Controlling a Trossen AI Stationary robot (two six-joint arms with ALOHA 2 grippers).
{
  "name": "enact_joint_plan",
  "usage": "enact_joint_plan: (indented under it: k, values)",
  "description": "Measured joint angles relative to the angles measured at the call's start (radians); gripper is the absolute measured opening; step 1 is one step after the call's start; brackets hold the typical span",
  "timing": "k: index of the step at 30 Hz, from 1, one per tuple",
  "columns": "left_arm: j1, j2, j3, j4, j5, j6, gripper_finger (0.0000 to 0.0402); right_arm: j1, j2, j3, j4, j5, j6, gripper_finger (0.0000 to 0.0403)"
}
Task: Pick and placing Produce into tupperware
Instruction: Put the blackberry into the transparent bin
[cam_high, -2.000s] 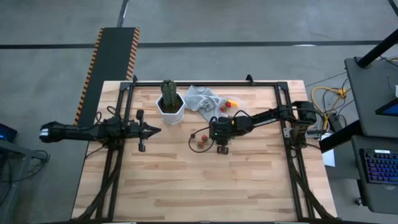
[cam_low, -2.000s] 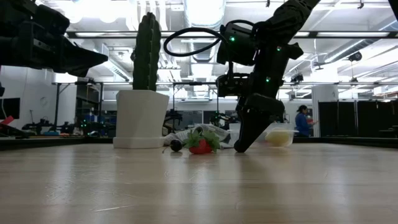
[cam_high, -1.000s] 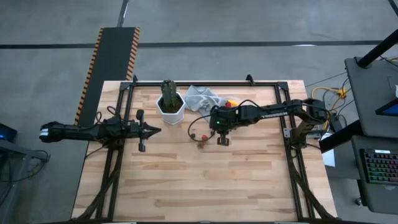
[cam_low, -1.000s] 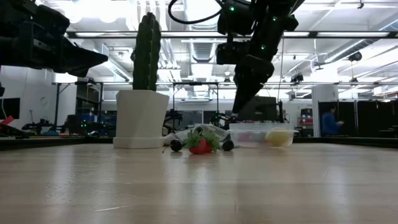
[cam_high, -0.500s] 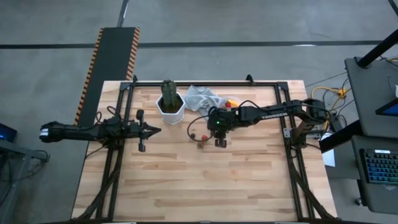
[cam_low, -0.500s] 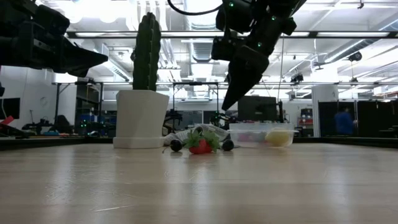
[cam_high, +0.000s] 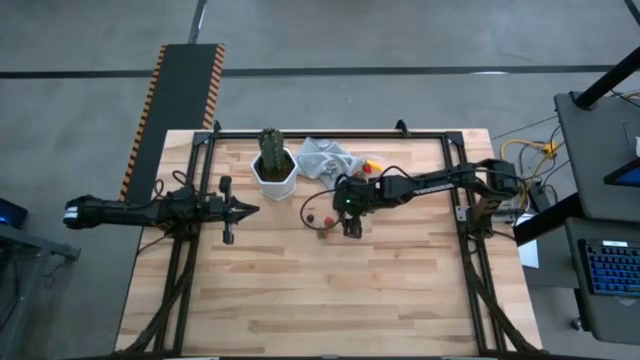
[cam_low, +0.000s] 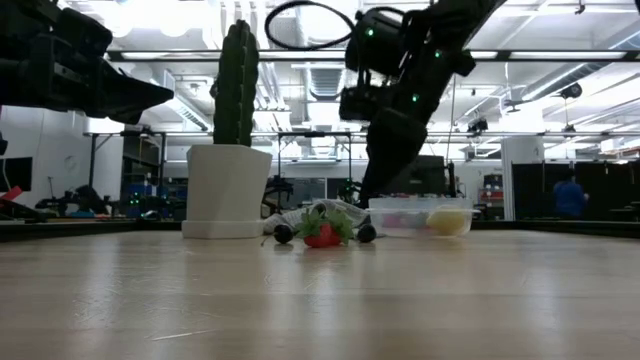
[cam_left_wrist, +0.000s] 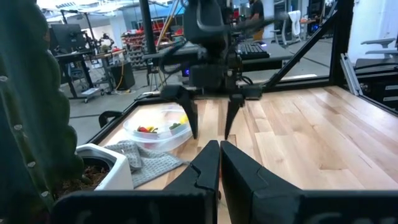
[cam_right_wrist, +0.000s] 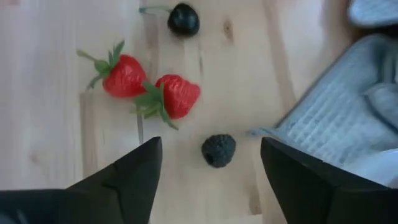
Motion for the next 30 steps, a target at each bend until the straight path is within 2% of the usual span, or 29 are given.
enact_joint_plan:
  k: [11, 21, 30]
  values:
    - [0.000, 0.001, 0.000, 0.001, -0.004, 0.000, 0.0000, -0.002, 0.102, 0.008, 0.021, 0.000, -0.002, 0.0248]
    - [0.000, 0.000, 0.000, 0.000, -0.004, 0.000, 0.0000, -0.013, 0.112, 0.005, 0.036, 0.000, 0.001, 0.0235]
    - [0.000, 0.000, 0.000, 0.001, -0.004, 0.000, 0.0000, -0.013, 0.112, 0.001, 0.037, 0.000, 0.018, 0.0206]
